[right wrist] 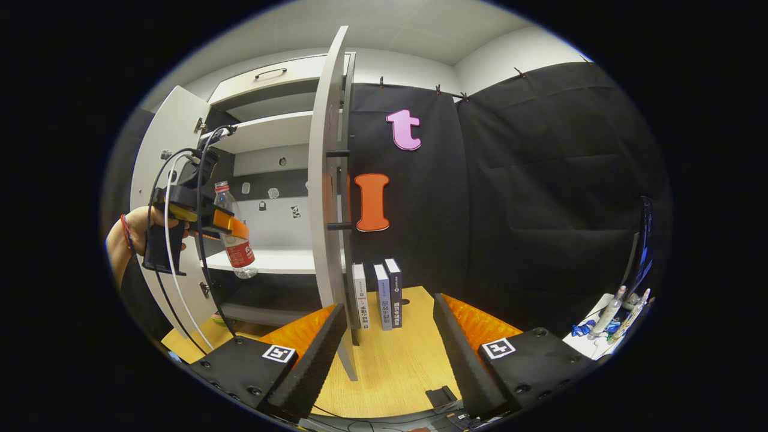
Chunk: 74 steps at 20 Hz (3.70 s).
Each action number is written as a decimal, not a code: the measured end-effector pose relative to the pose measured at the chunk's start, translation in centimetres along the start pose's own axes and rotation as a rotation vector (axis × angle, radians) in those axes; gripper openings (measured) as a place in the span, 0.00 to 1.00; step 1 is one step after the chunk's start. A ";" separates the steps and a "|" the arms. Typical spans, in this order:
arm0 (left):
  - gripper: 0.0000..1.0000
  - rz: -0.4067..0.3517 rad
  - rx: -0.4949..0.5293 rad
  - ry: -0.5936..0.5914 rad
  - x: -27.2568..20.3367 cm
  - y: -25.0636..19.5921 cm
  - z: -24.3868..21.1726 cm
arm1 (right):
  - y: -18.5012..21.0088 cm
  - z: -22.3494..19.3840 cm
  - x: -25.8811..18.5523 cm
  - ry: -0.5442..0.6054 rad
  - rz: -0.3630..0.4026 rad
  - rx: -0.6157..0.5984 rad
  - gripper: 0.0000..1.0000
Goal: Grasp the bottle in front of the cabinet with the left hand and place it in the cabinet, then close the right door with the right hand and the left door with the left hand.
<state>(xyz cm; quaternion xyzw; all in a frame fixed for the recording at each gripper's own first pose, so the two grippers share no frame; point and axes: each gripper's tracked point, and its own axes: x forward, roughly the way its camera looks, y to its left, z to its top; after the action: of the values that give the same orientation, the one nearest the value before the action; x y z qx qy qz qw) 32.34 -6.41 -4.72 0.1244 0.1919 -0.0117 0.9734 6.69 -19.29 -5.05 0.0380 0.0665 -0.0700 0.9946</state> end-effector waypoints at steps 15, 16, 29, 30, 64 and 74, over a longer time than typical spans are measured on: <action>0.77 0.063 -0.026 0.050 8.9 2.5 1.4 | -3.3 -0.4 4.3 0.022 -0.065 0.012 0.97; 0.77 0.066 -0.024 0.040 9.2 2.5 1.6 | -3.4 -0.5 4.6 0.024 -0.068 0.012 0.97; 0.79 0.103 0.016 0.022 11.5 3.6 2.1 | -3.4 -1.2 4.7 0.050 -0.078 0.018 0.97; 0.80 0.103 0.018 0.013 11.4 3.4 2.2 | -3.4 -1.2 4.5 0.050 -0.079 0.016 0.97; 0.96 0.248 -0.068 -0.311 -18.0 11.0 1.2 | 1.8 1.3 7.2 -0.001 0.102 -0.078 0.97; 0.95 0.261 -0.139 -0.334 -22.4 12.9 -2.3 | 2.5 2.3 7.7 -0.040 0.012 -0.142 0.94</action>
<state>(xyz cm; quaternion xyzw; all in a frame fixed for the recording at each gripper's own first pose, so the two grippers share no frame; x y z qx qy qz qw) 11.67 6.06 4.68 0.0771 0.0105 0.1073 0.9912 14.92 -18.07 -3.72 -0.0337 0.0513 -0.0602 0.9963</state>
